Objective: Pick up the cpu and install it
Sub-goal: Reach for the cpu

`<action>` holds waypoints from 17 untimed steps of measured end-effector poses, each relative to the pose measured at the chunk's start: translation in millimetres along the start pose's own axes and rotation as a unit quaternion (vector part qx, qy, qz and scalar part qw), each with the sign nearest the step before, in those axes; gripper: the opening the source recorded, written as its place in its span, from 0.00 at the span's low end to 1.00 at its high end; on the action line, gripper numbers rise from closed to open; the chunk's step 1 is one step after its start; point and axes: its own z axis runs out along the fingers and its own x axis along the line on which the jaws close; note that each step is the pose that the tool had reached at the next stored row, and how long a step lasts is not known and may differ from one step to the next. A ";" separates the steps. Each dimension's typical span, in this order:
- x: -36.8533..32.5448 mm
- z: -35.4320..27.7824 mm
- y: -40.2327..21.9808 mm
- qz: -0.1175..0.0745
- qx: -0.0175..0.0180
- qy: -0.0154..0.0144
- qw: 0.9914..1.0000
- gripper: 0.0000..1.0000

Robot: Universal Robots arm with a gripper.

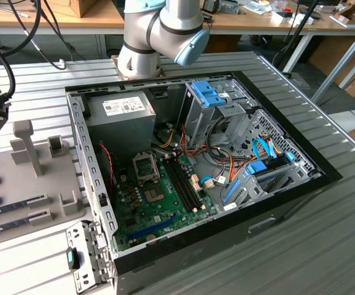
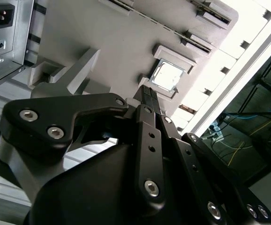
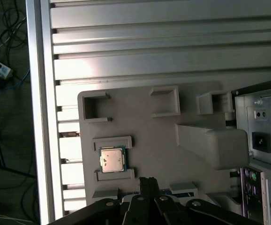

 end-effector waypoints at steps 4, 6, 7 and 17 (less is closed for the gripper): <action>0.0 1.2 0.0 0.000 0.000 0.000 1.000 0.11; 0.1 2.2 0.0 0.000 0.000 0.000 1.000 0.11; 0.1 2.5 0.0 0.000 0.000 0.000 1.000 0.11; 0.1 4.6 0.1 0.000 0.000 0.000 1.000 0.11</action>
